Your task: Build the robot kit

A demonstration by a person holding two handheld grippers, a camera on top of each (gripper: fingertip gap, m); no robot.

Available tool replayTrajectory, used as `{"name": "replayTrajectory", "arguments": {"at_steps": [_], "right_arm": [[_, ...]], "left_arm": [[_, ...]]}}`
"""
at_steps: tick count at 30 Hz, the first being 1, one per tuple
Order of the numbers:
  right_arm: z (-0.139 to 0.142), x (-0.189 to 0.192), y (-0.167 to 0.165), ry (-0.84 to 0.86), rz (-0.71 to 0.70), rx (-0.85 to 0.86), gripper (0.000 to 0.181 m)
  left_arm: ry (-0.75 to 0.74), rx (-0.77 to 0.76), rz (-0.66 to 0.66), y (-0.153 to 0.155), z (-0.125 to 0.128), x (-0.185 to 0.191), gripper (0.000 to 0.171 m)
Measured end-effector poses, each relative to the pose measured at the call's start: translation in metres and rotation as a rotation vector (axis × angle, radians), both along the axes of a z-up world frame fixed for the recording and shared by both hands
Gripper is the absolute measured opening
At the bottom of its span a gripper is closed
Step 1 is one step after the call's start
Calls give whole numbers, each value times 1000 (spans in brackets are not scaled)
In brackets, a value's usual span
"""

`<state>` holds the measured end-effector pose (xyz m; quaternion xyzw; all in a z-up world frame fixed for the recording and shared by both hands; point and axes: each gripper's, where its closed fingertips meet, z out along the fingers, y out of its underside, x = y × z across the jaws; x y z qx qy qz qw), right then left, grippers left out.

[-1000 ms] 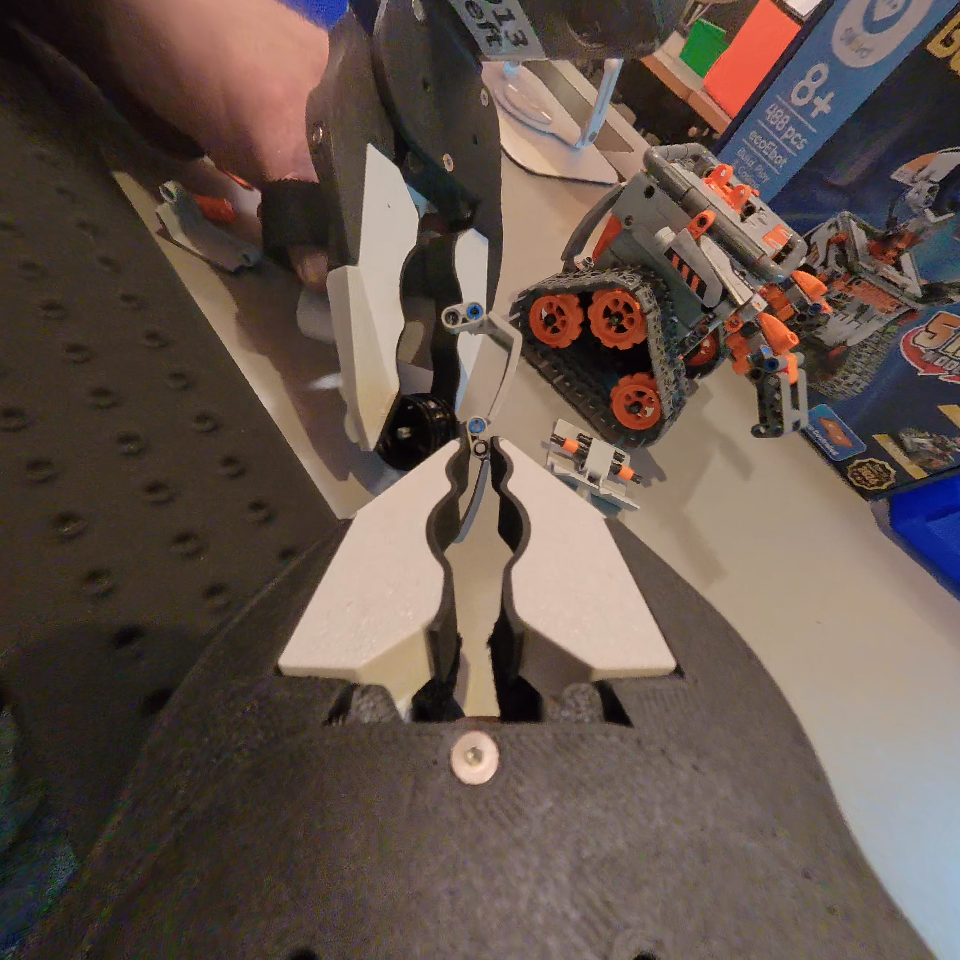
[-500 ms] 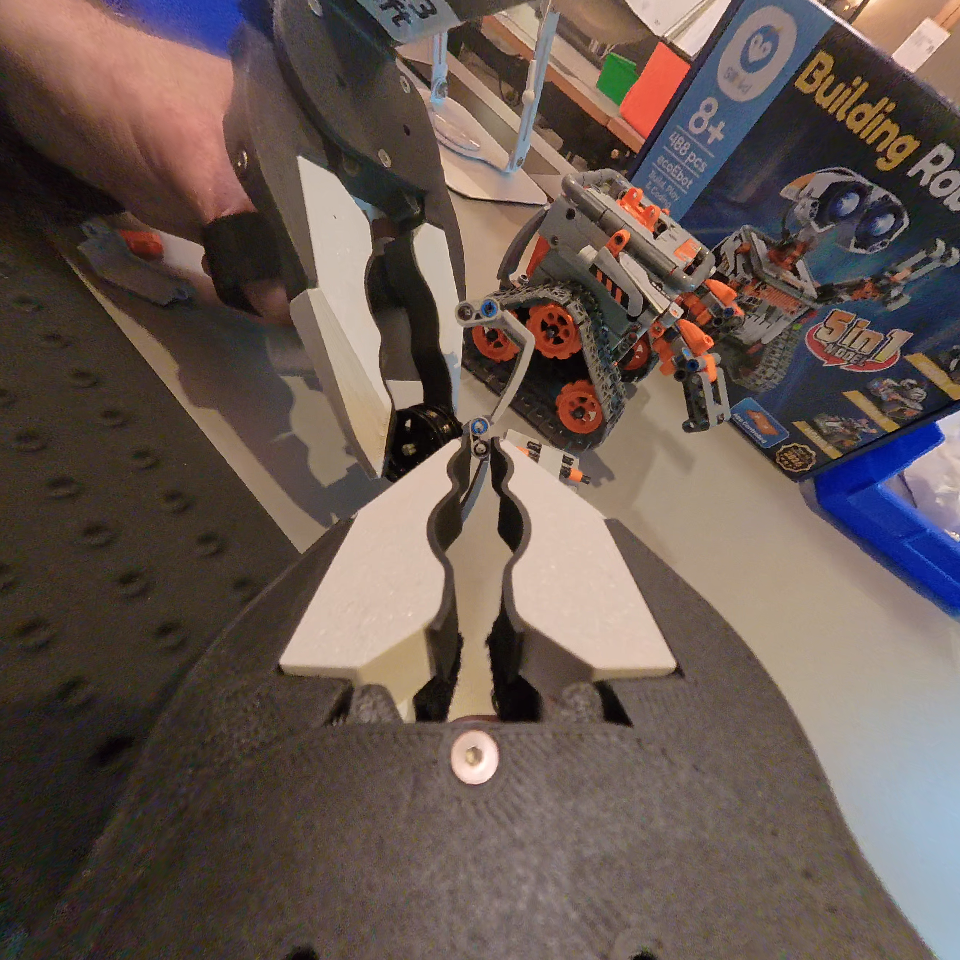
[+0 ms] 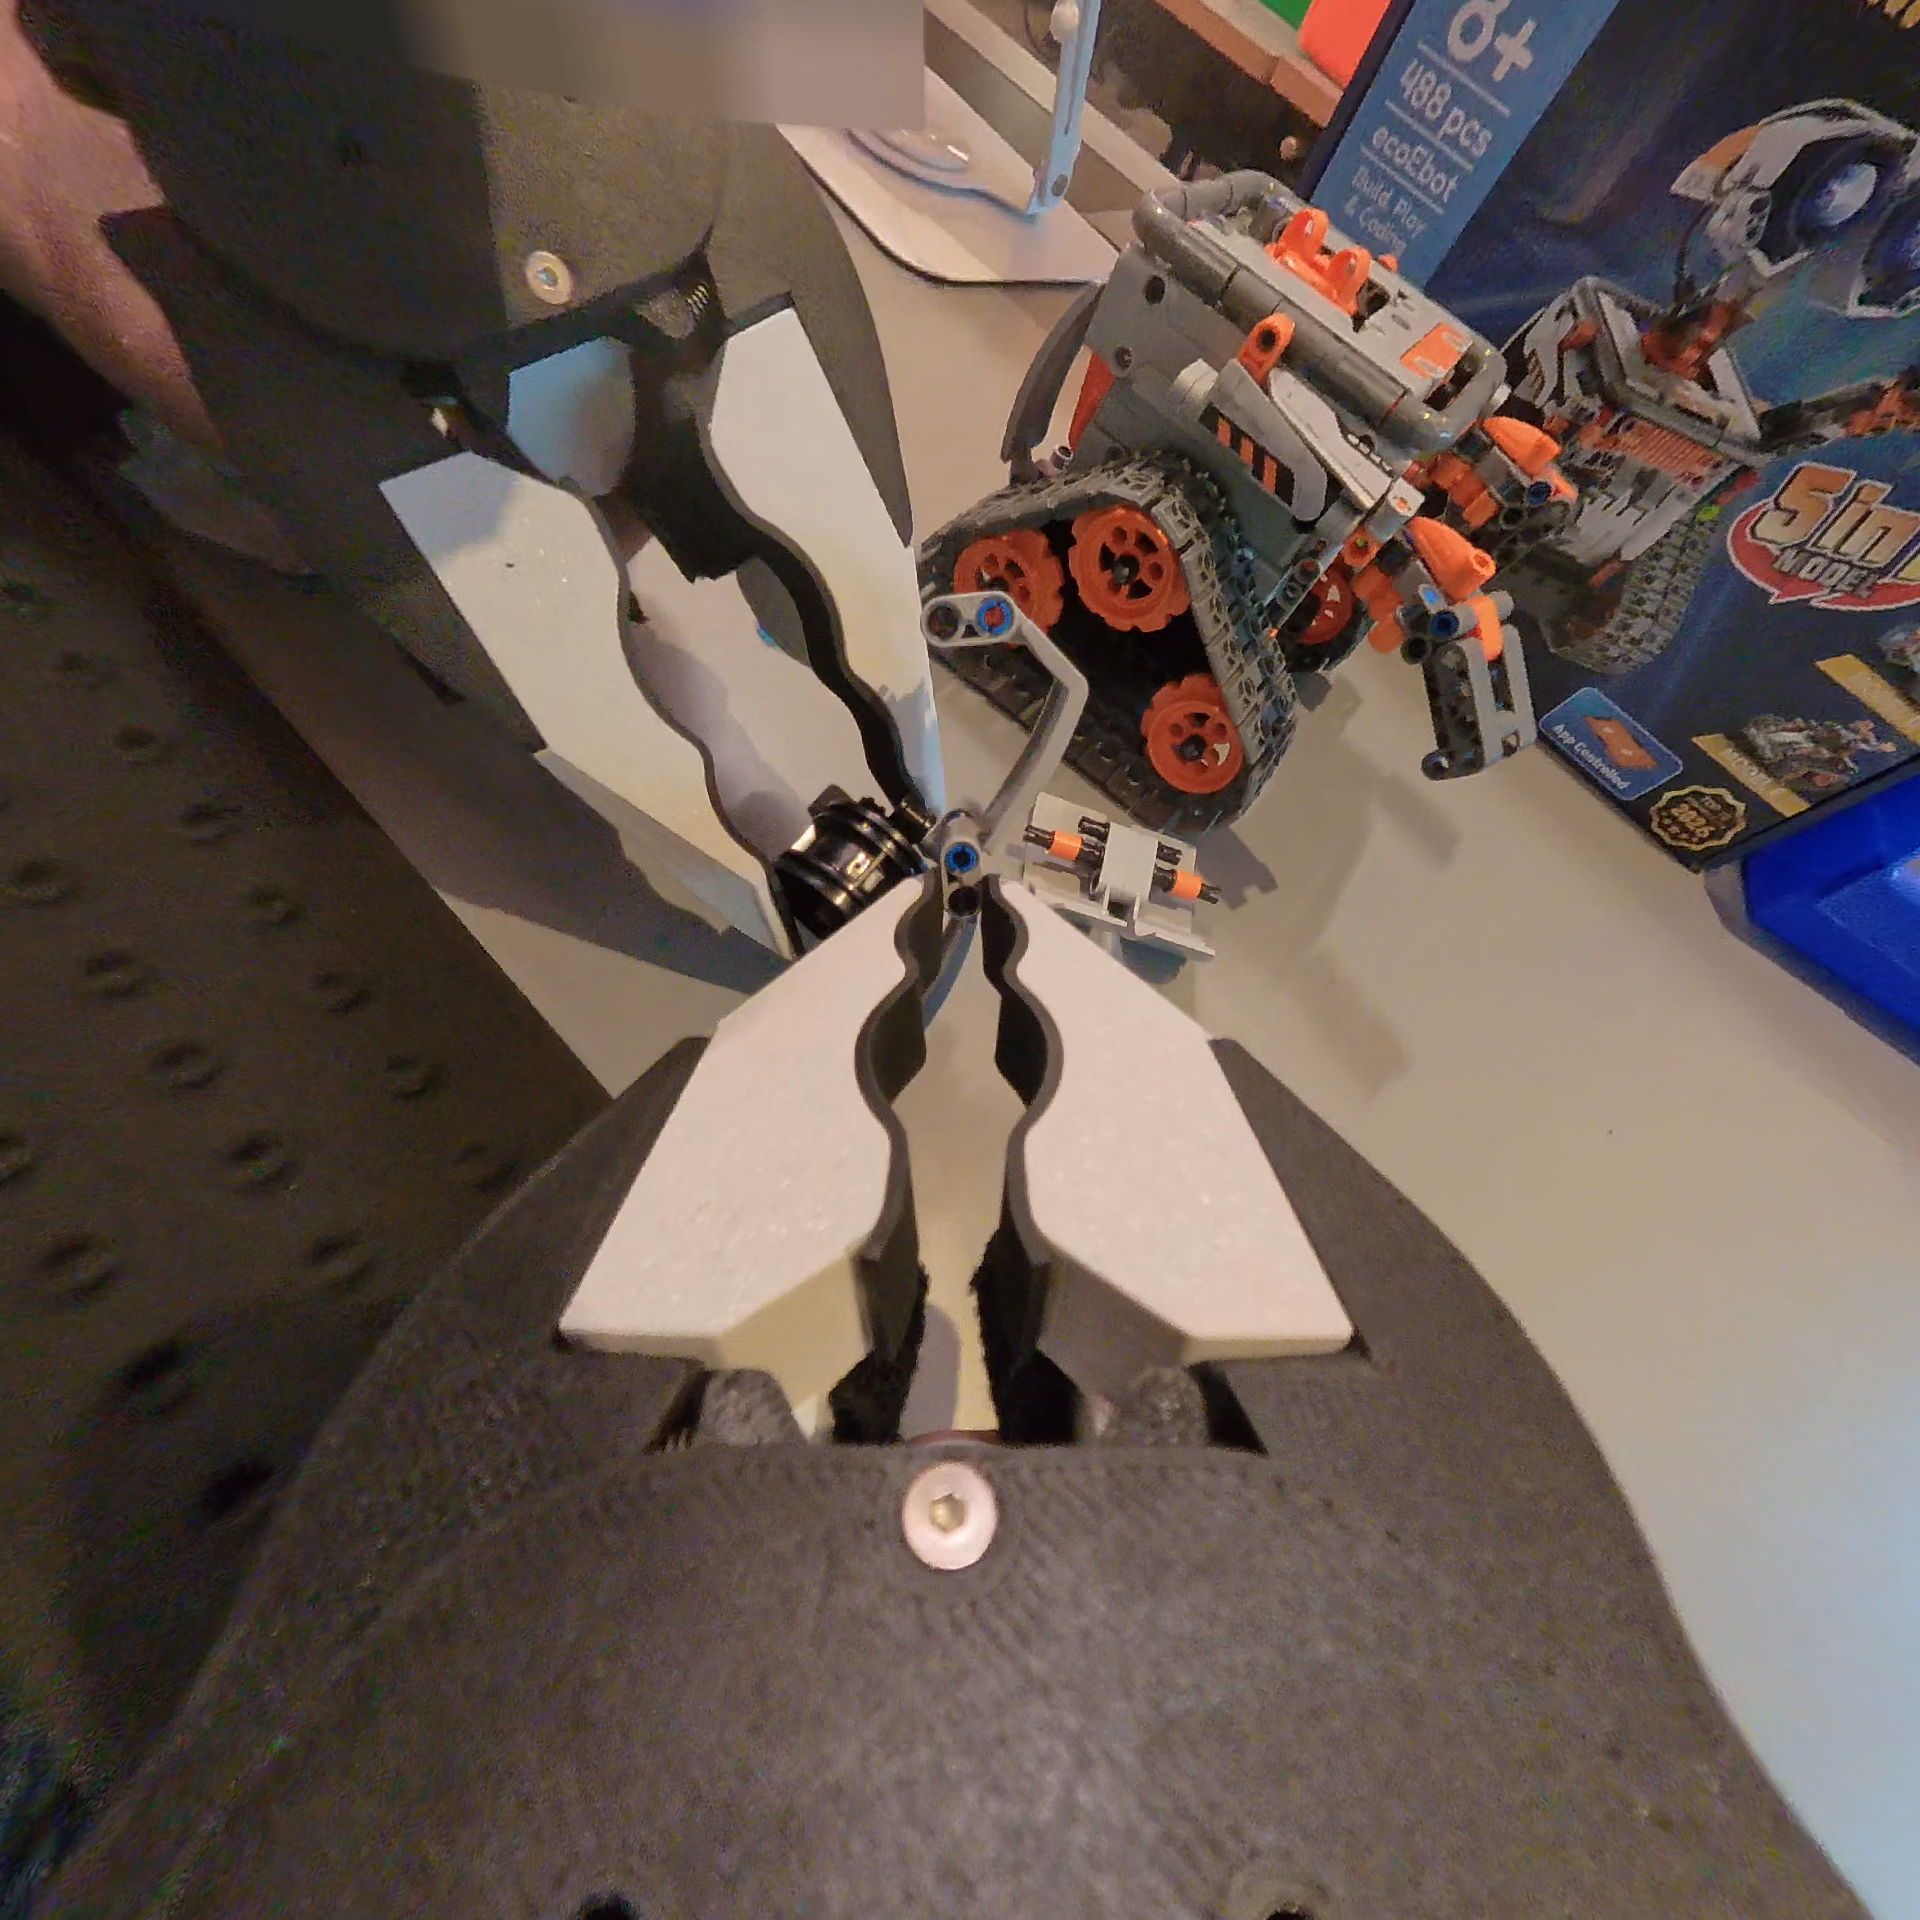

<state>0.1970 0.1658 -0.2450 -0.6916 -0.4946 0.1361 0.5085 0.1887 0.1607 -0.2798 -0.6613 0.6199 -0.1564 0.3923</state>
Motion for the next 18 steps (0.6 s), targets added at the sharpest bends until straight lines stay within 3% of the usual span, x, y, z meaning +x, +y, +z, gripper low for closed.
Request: {"name": "replayTrajectory", "arguments": {"at_steps": [10, 18], "right_arm": [[-9, -1, 6, -66, -24, 3, 4], [-16, -1, 10, -145, -52, 47, 4]], "left_arm": [[84, 131, 31, 8, -7, -2, 33], [106, 145, 32, 7, -9, 1, 33]]}}
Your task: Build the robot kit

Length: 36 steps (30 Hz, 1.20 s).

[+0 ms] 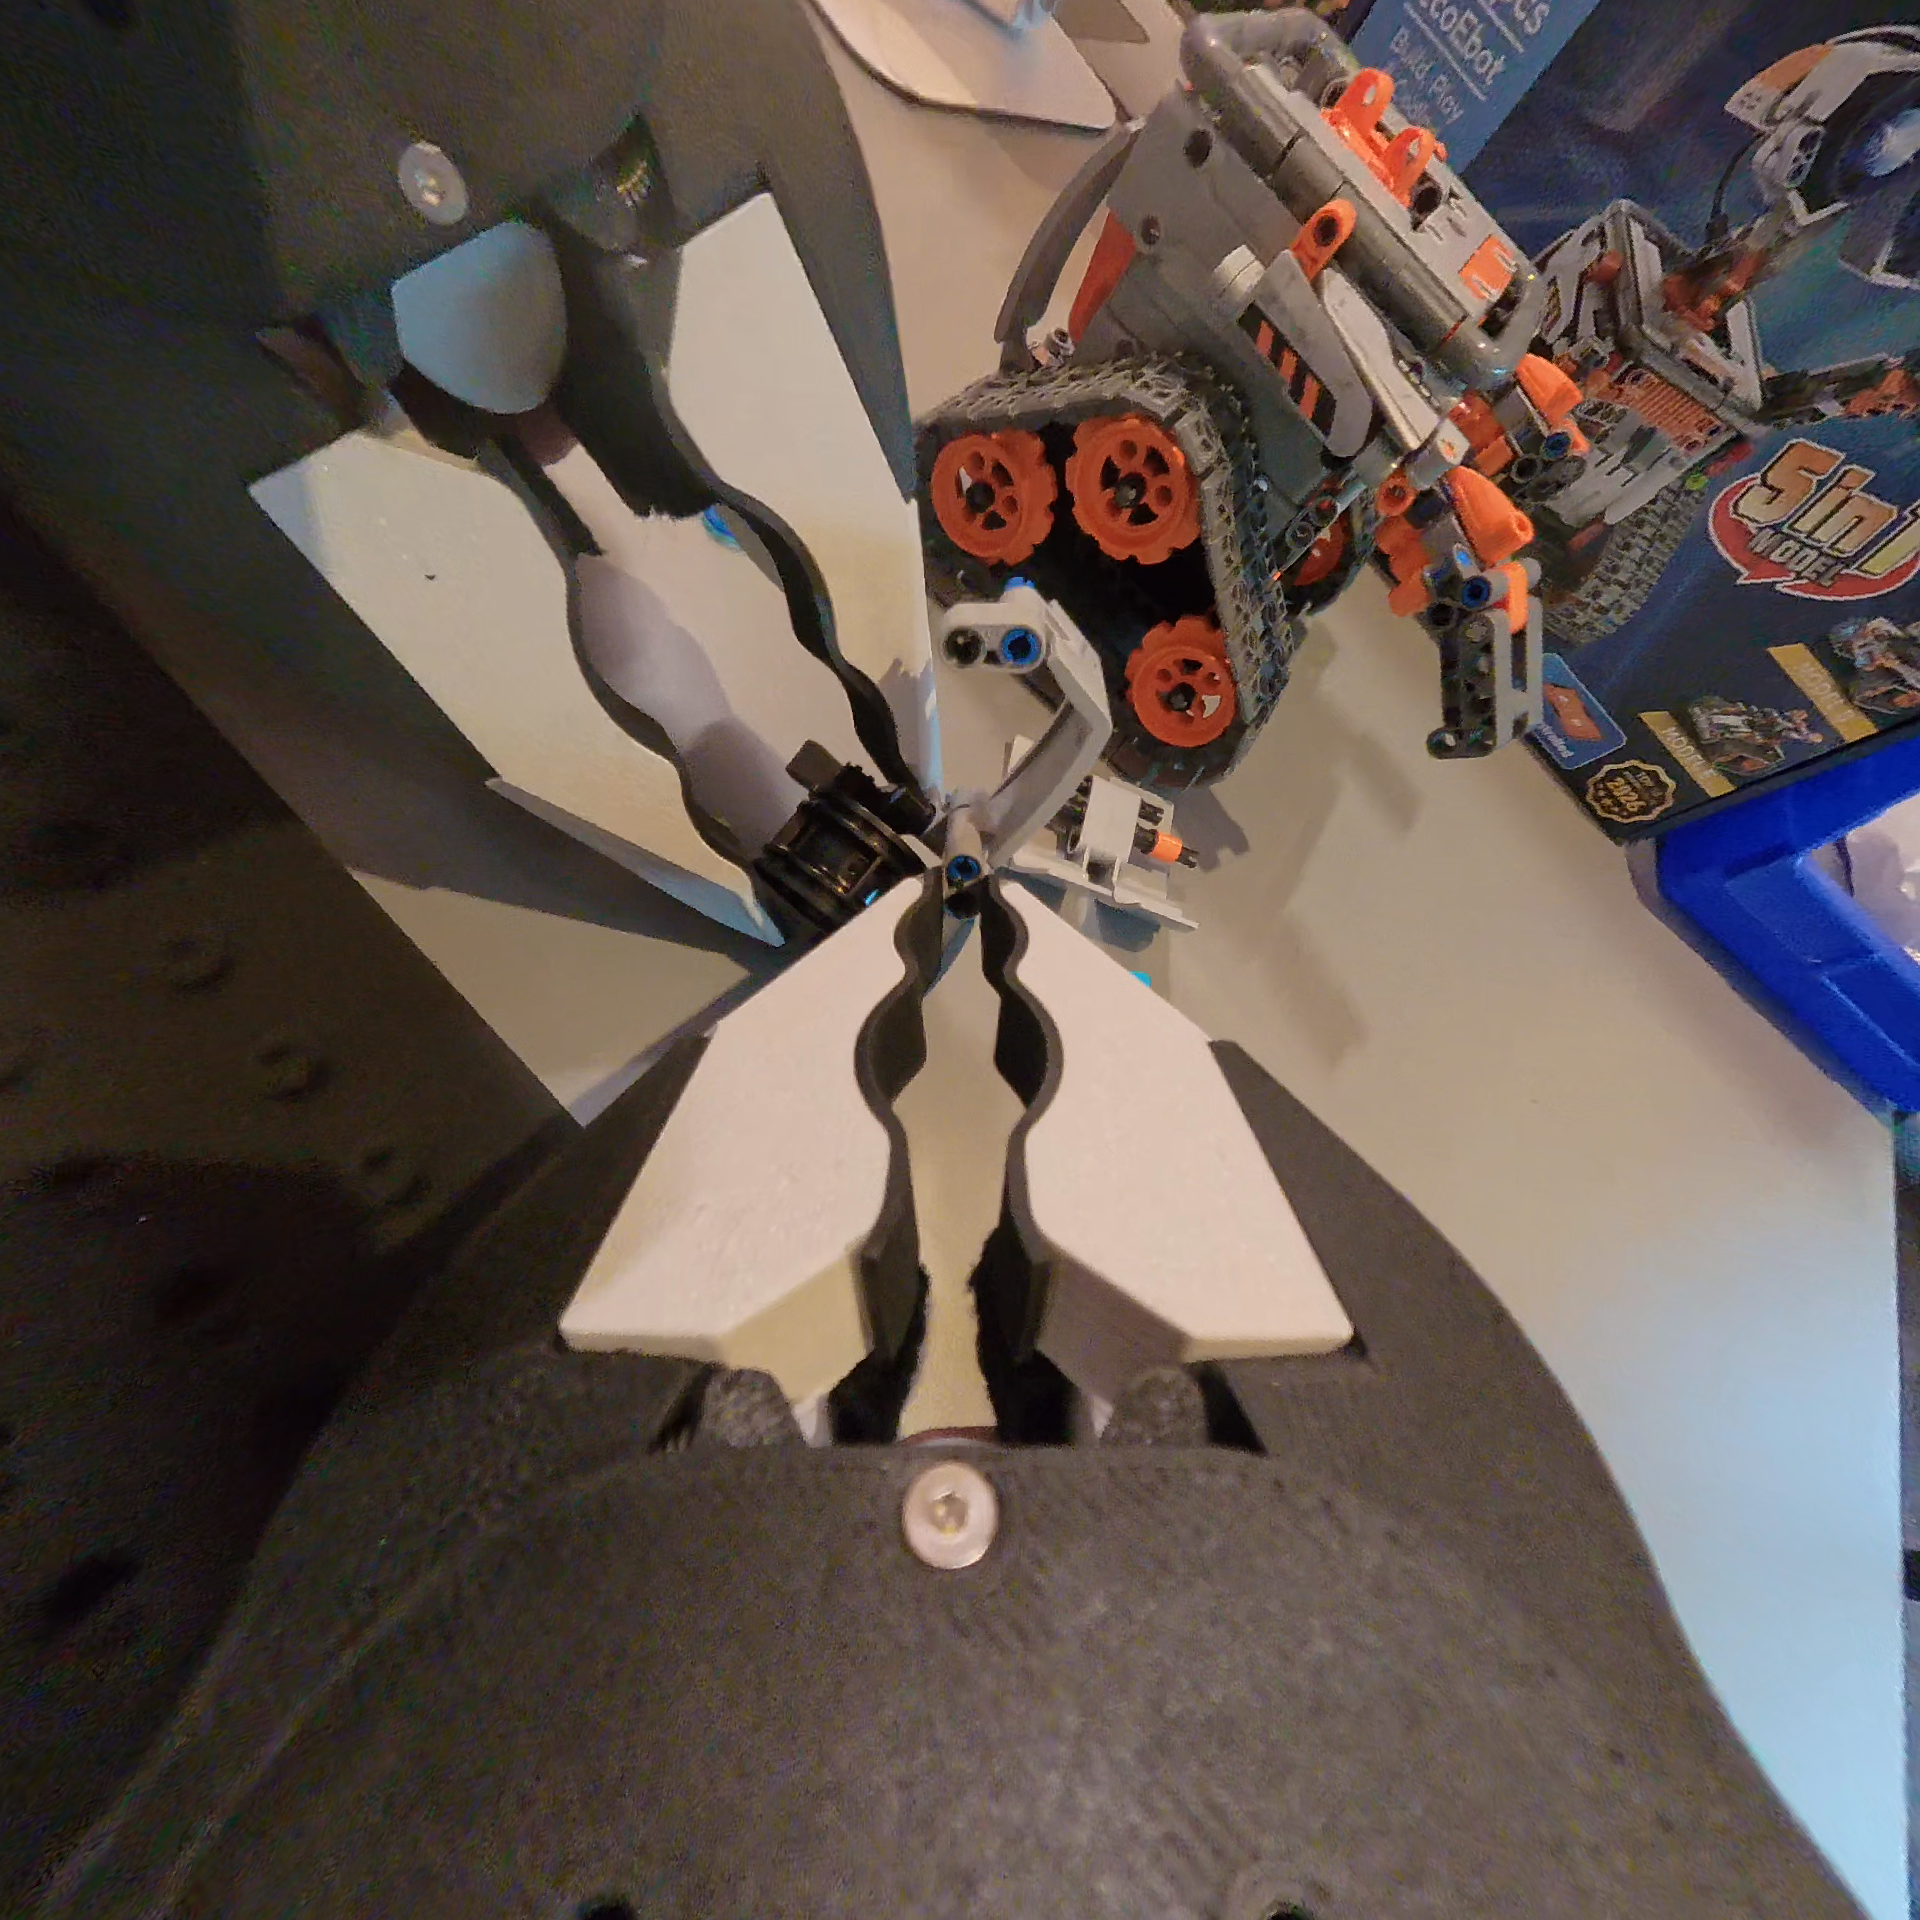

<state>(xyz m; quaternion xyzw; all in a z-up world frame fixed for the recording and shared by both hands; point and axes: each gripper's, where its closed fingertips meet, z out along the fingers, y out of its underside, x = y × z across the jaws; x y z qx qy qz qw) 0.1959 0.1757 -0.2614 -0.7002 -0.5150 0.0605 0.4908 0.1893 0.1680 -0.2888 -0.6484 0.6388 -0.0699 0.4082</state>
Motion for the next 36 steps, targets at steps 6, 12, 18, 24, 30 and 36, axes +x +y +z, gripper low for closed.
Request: {"name": "replayTrajectory", "arguments": {"at_steps": [6, 12, 18, 24, 30, 36], "right_arm": [[9, 1, 2, 66, 6, -1, 4], [37, 12, 8, 330, -29, -88, 4], [65, 19, 10, 617, -36, -193, 4], [80, 6, 6, 699, -45, -139, 4], [103, 1, 7, 613, -151, 147, 4], [117, -7, 5, 537, -250, 337, 5]], "left_arm": [[-83, -112, -19, -1, 8, 2, 34], [-253, -224, -39, 1, 26, -1, 58], [-414, -163, -56, 3, 60, 7, 69], [-521, -55, -54, 3, 89, 6, 33], [-681, -119, -42, 2, 123, -1, 30], [-823, -225, -36, 3, 147, -8, 29]]}}
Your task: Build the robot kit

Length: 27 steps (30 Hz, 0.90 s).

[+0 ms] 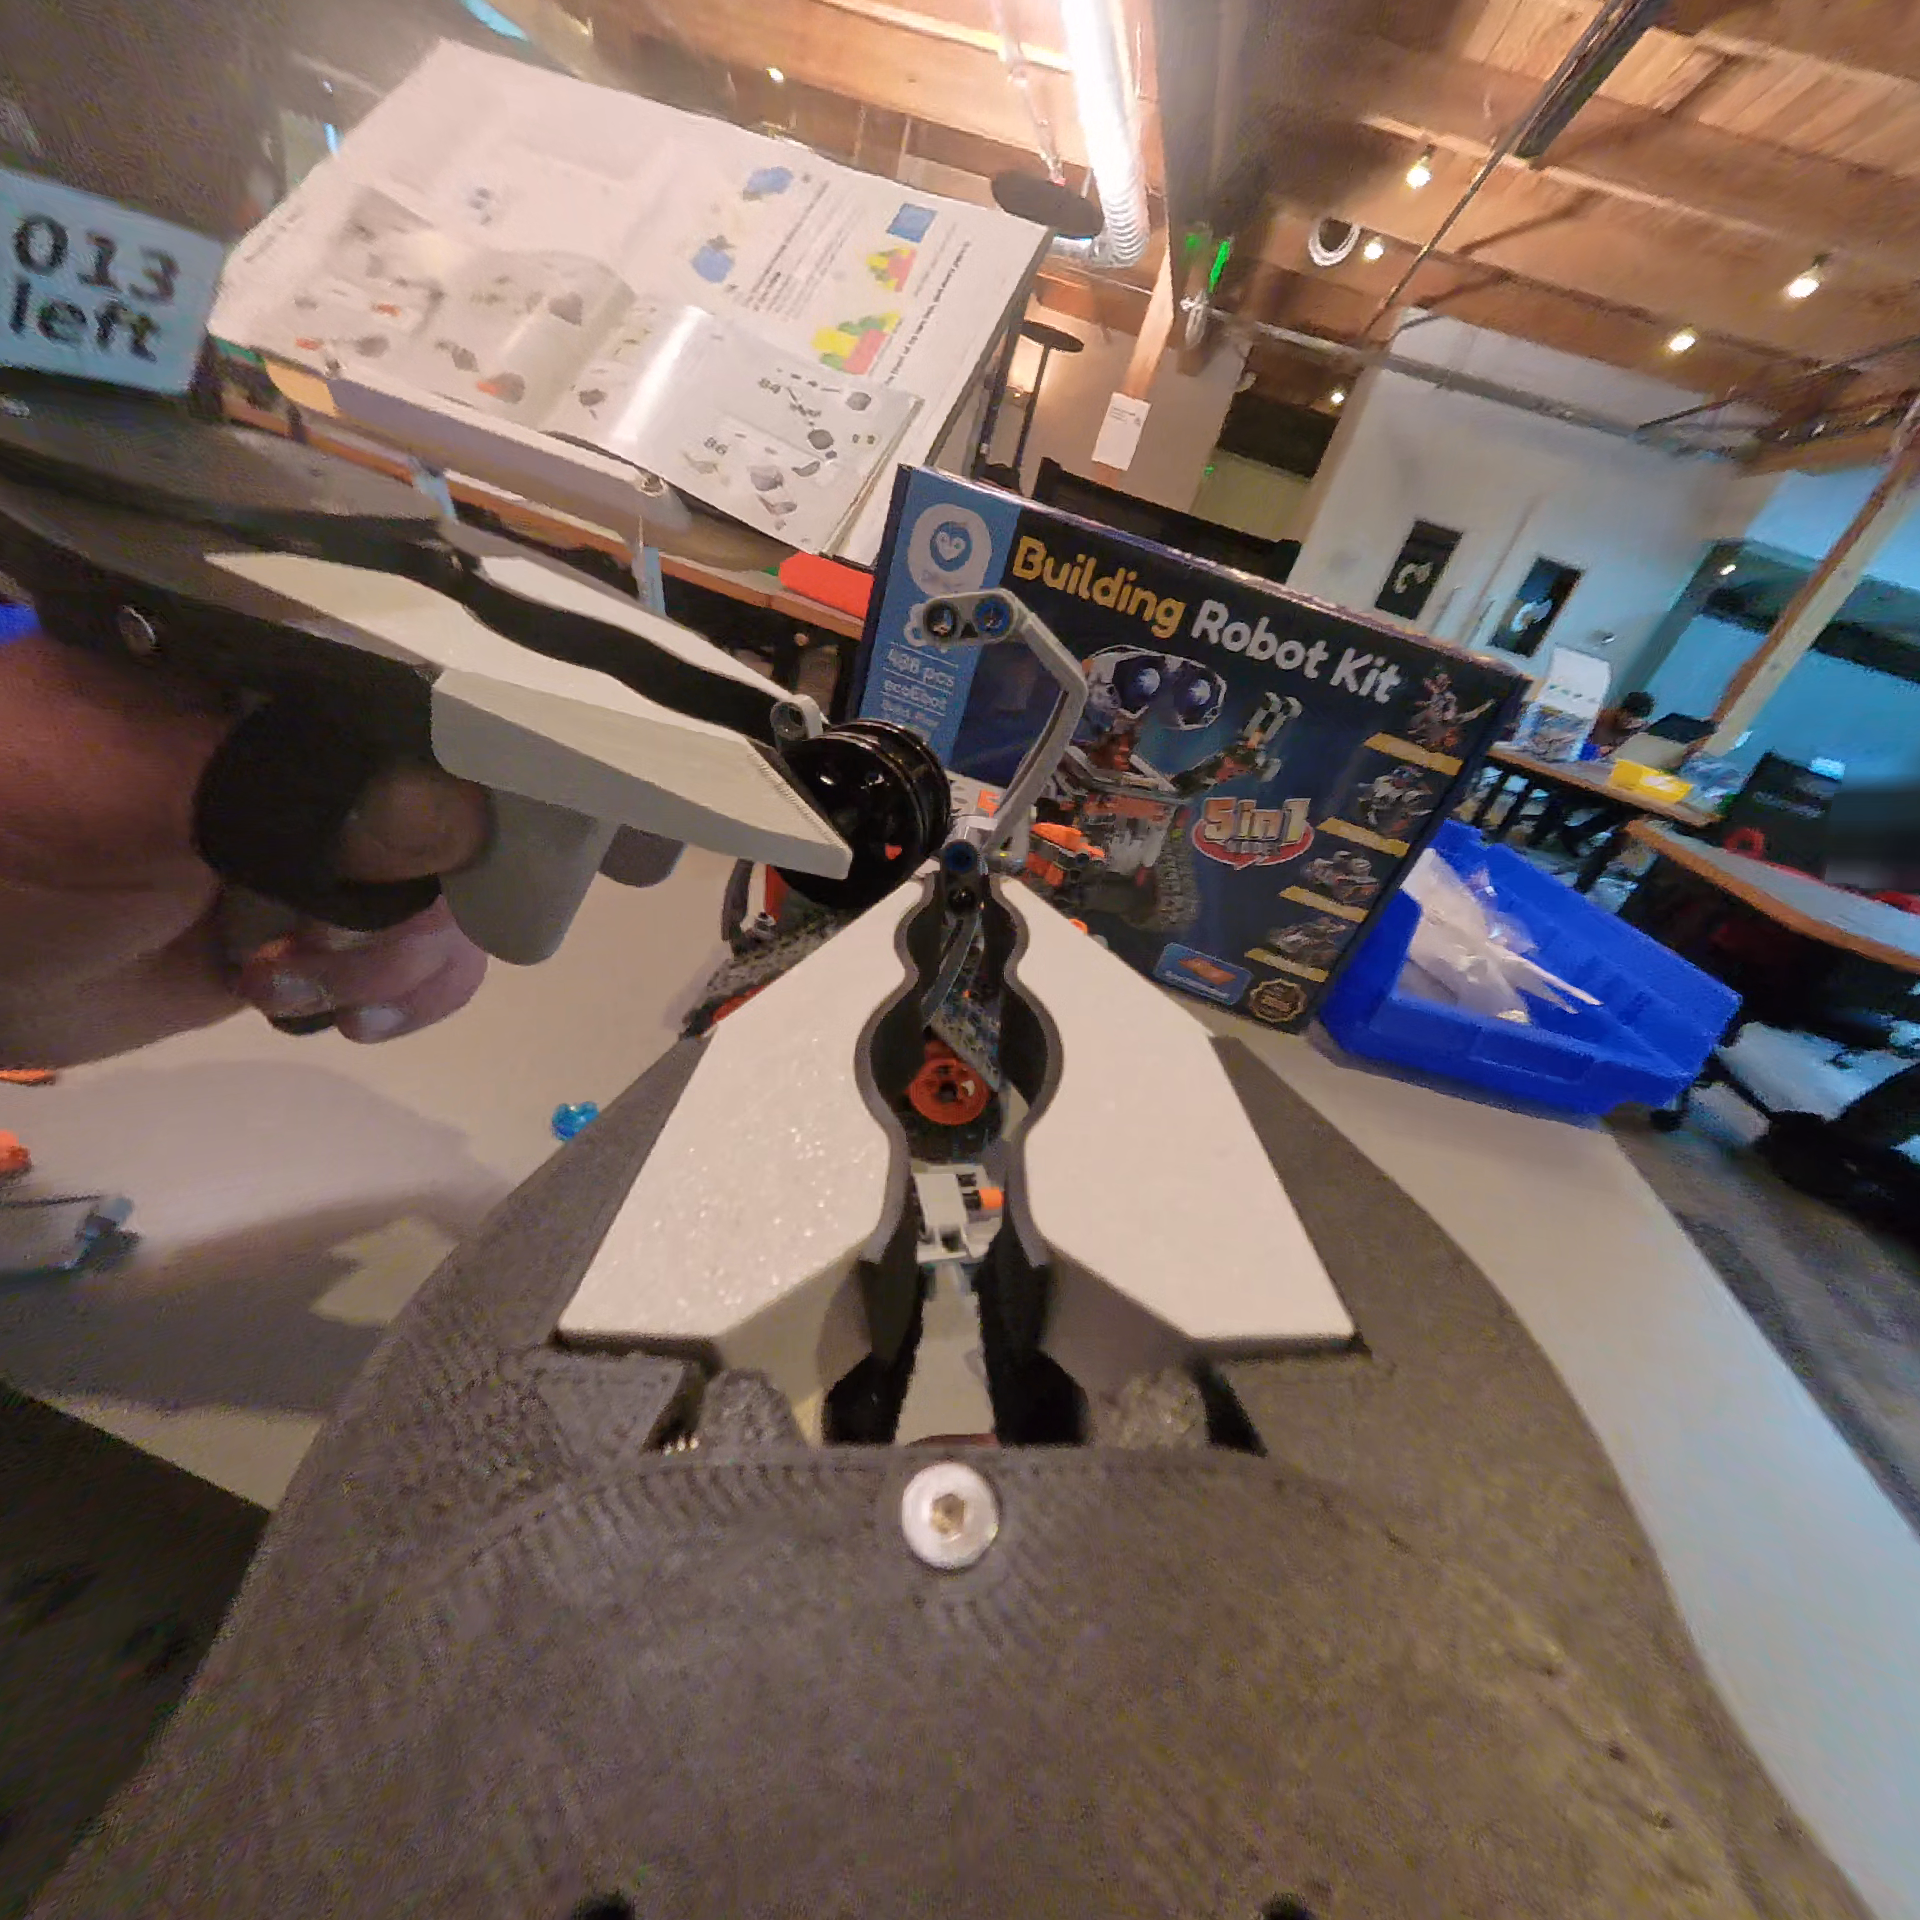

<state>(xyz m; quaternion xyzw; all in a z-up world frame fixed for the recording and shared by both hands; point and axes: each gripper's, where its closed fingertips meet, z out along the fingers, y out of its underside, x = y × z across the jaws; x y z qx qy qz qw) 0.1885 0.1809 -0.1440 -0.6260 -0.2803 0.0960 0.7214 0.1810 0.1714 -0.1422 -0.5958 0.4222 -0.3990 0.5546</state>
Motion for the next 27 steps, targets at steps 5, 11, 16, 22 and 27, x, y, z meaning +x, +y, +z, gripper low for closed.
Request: {"name": "replayTrajectory", "arguments": {"at_steps": [5, 11, 16, 22, 27], "right_arm": [[-2, -5, -4, 7, 85, -24, 6], [6, -1, -16, 120, 310, -77, 20], [39, 20, -25, 358, 576, -121, 33], [49, 15, -22, 389, 786, -209, 22], [44, 7, -21, 380, 853, -265, 29]], "left_arm": [[-44, -44, -36, 1, 1, -2, 29], [-90, -64, -153, -9, 9, 0, 28], [-96, -62, -218, -16, 13, 2, 28], [-95, -101, -320, -26, 13, 7, 29], [-101, -129, -329, -23, 11, 7, 29]]}}
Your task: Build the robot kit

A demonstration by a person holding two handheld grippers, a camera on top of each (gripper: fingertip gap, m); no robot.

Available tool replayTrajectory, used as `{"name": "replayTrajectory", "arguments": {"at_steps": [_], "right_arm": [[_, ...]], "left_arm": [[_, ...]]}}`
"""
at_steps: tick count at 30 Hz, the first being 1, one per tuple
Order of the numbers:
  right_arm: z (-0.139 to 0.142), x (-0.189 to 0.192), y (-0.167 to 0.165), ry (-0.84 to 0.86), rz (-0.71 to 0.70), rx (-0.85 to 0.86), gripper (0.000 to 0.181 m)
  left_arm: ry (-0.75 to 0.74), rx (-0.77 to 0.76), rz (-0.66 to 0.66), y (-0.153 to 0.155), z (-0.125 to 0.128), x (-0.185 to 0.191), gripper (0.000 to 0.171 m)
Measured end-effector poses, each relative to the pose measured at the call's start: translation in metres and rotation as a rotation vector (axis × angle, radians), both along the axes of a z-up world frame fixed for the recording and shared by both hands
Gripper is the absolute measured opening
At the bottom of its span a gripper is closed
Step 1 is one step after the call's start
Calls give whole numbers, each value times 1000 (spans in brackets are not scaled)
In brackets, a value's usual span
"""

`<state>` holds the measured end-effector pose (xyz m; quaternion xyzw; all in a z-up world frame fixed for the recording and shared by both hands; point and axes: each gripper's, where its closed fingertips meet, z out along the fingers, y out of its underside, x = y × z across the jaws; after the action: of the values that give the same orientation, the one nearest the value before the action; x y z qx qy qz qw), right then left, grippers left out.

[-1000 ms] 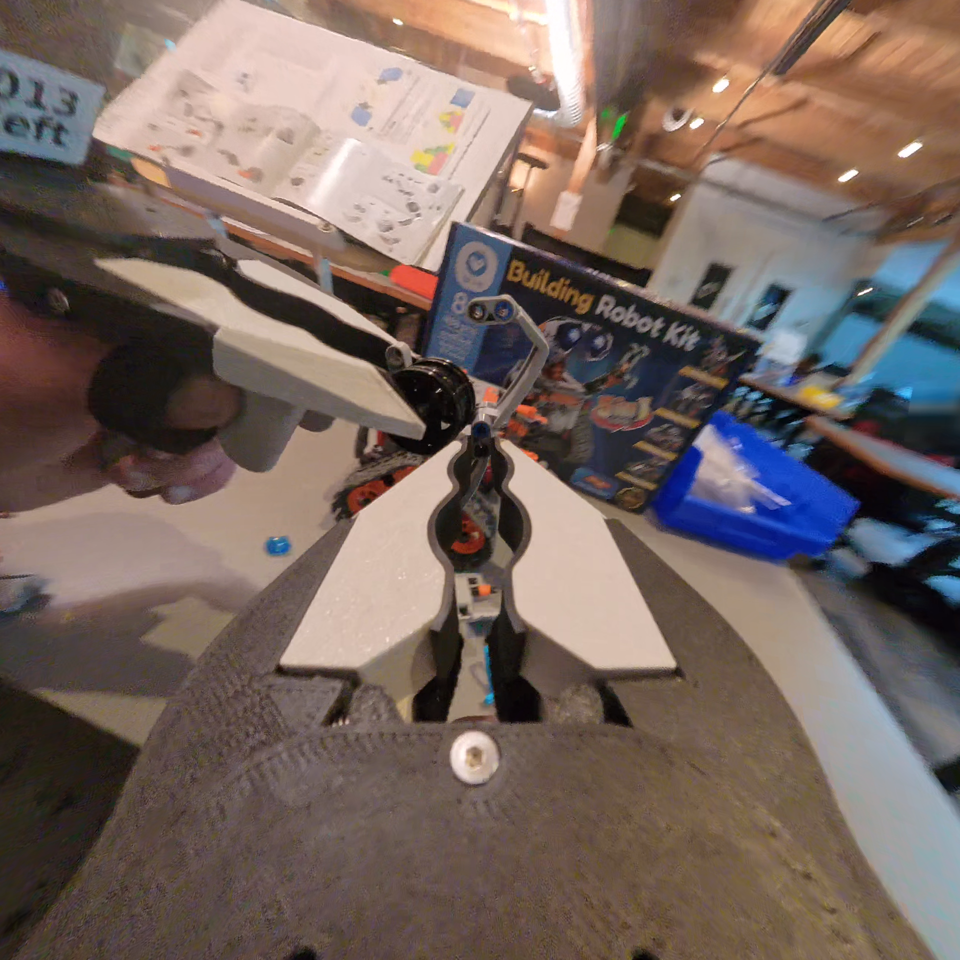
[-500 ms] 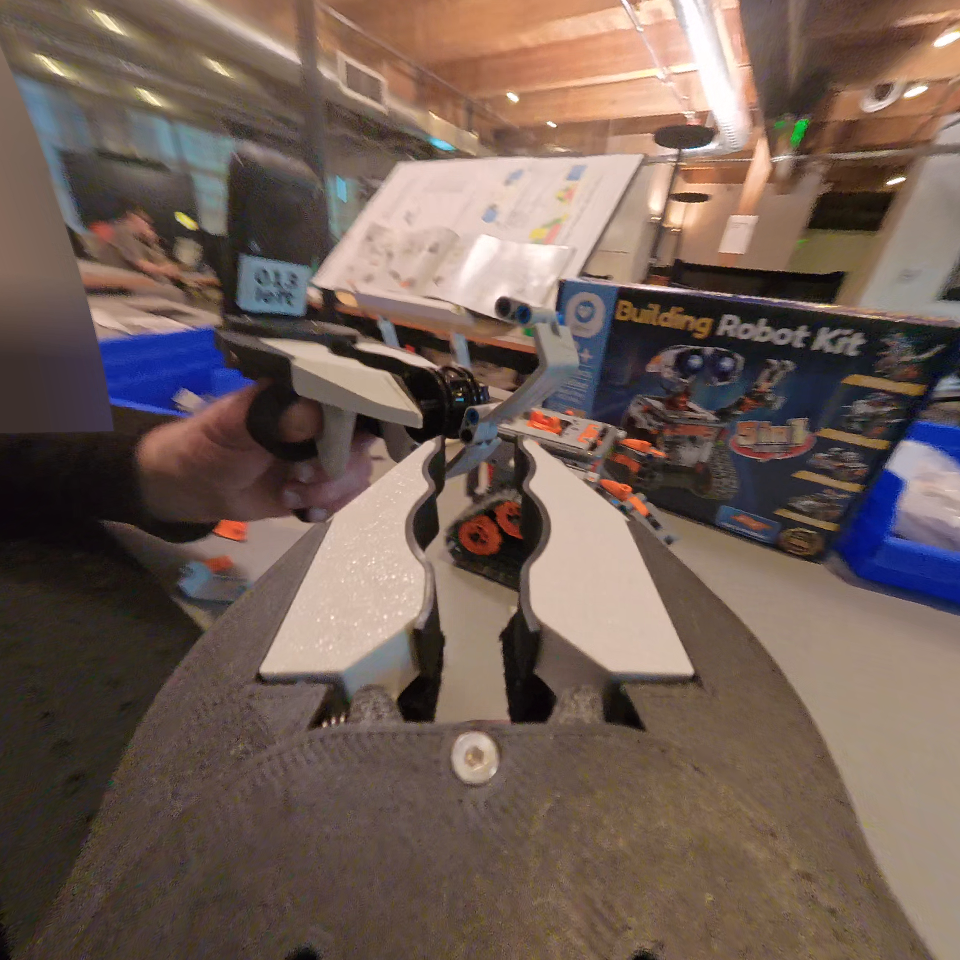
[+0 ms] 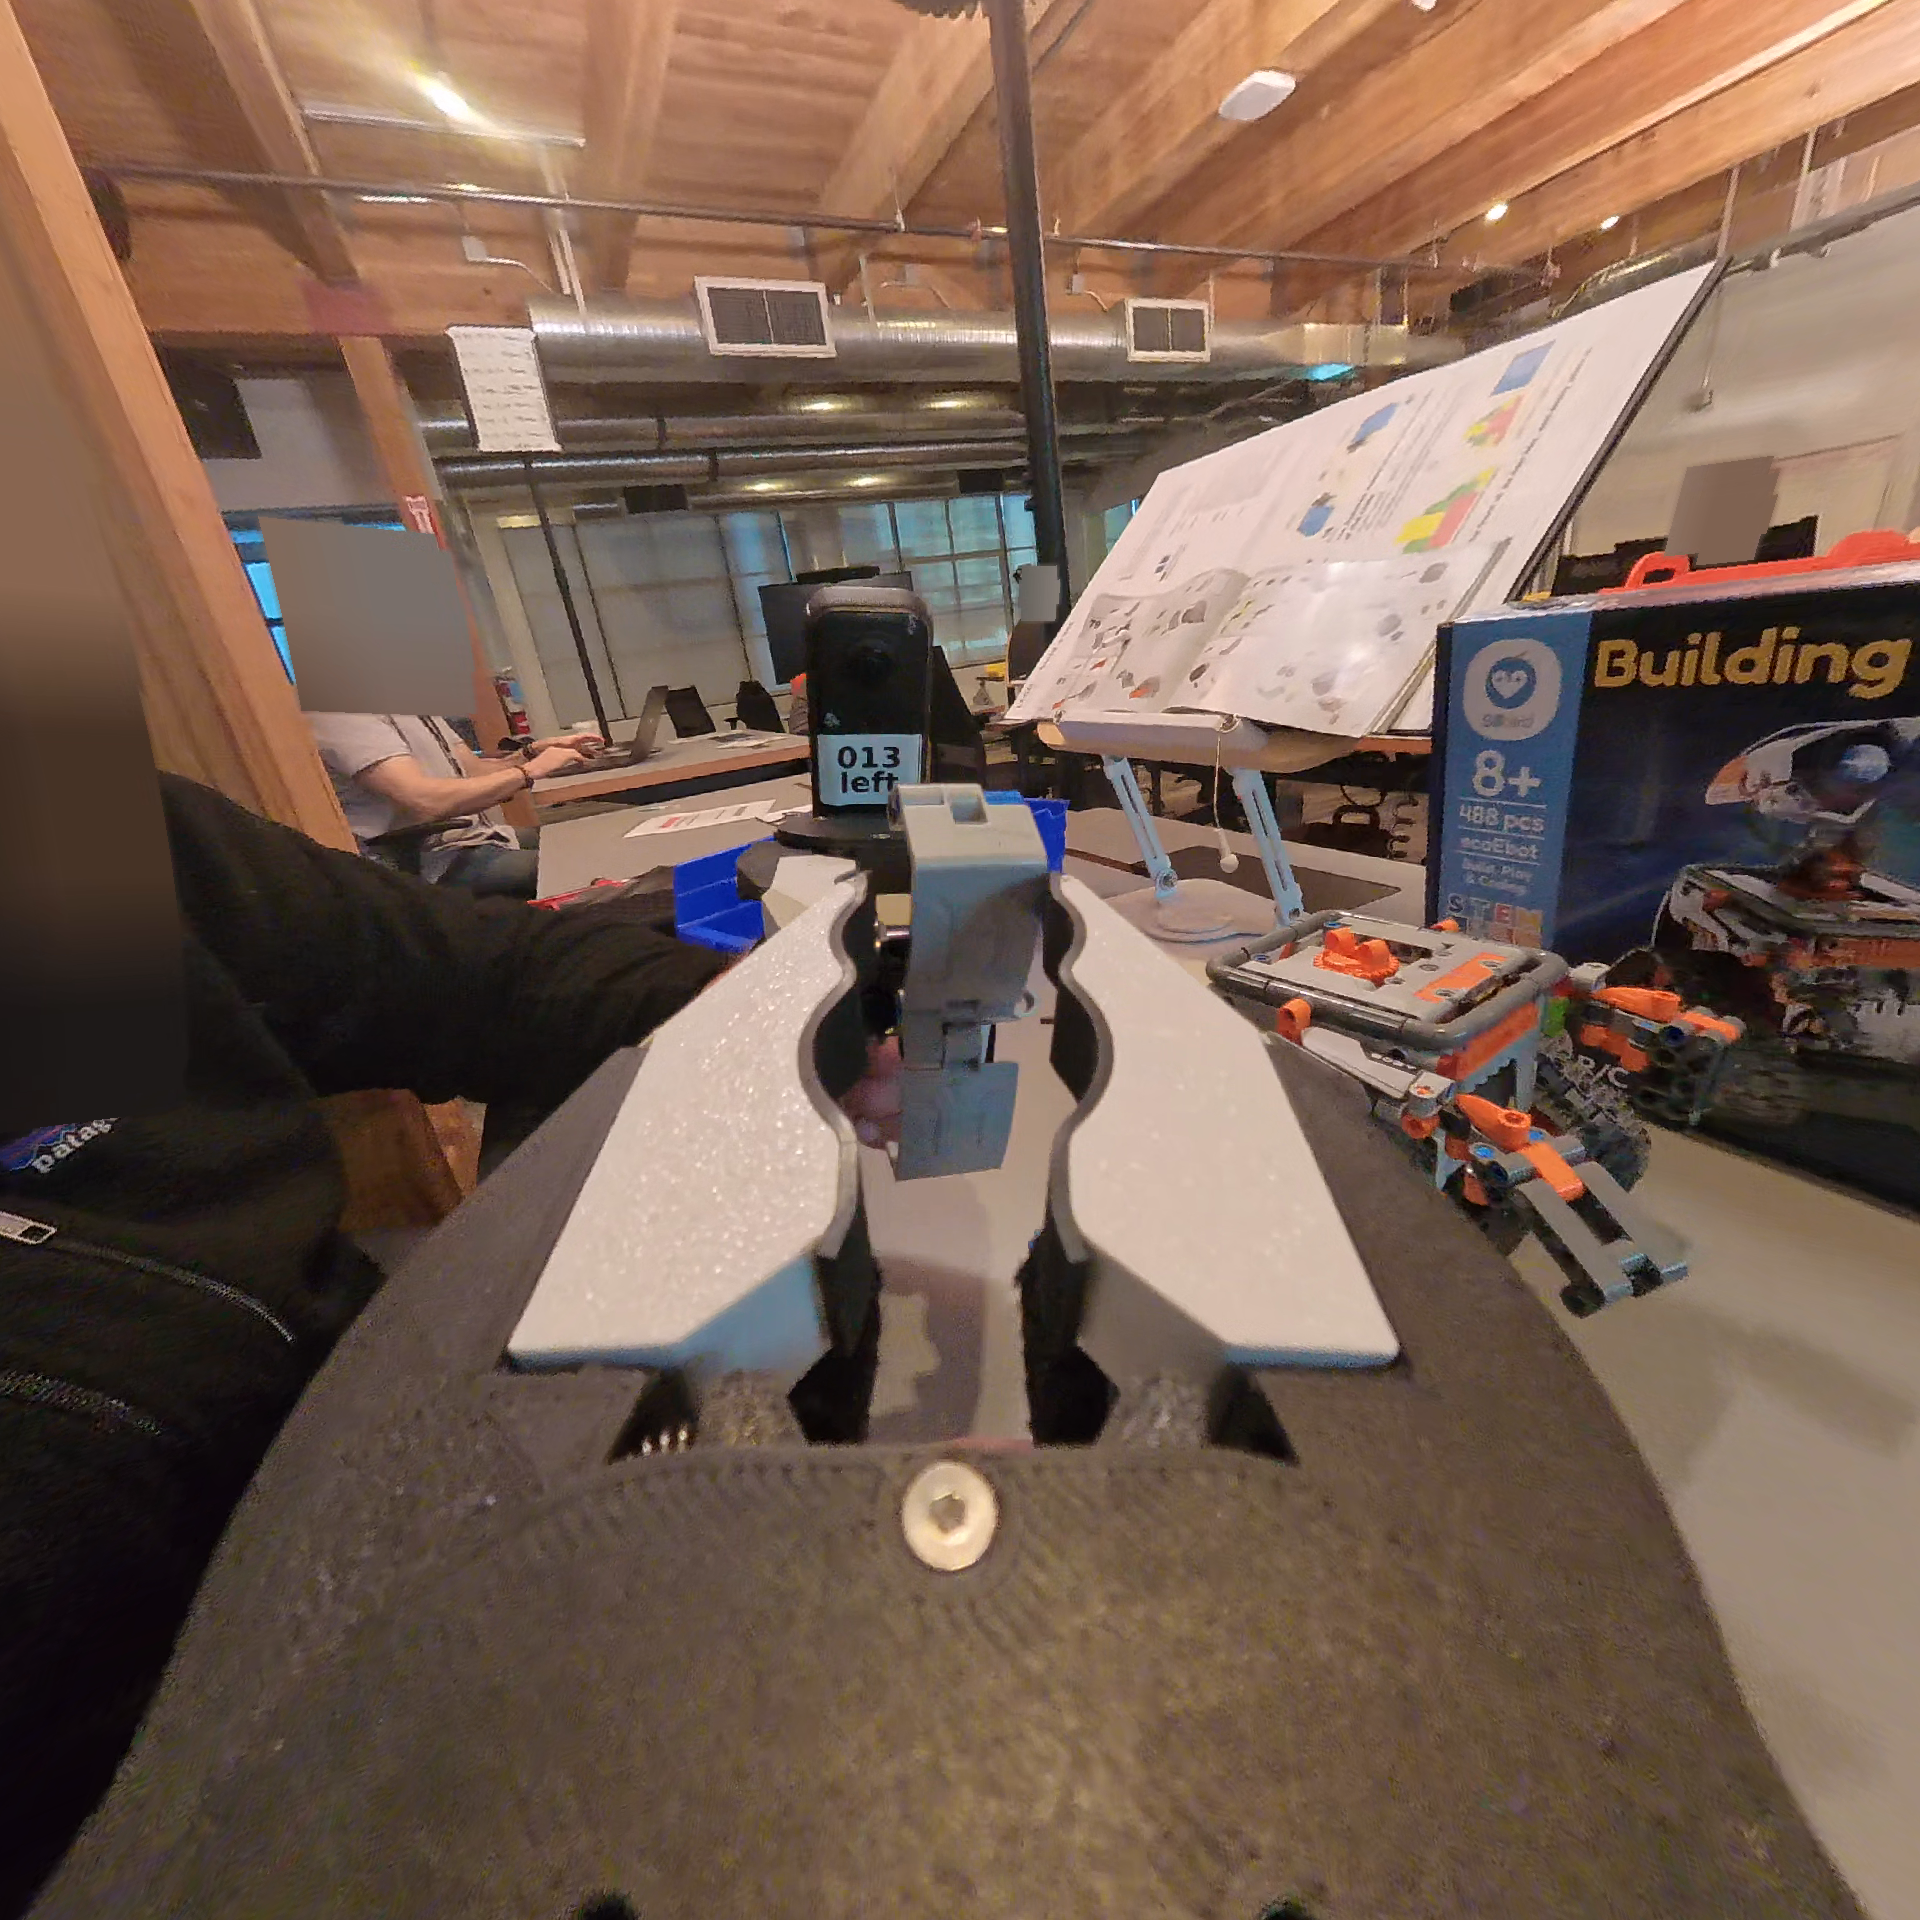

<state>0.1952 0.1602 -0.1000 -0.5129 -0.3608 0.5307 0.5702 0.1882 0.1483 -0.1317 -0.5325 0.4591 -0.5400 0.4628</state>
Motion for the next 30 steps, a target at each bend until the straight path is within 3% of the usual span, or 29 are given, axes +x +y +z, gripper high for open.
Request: {"name": "replayTrajectory", "arguments": {"at_steps": [16, 21, 30], "right_arm": [[-2, -4, 1, -98, -44, 66, 22], [-10, -9, 2, -226, -53, 69, 22], [-19, -13, -10, -463, 59, 158, 22]], "left_arm": [[-30, -67, 2, 5, 4, -3, 28], [73, 4, 32, 5, -3, 2, 29], [264, 159, 27, -4, -12, 7, 28]]}}
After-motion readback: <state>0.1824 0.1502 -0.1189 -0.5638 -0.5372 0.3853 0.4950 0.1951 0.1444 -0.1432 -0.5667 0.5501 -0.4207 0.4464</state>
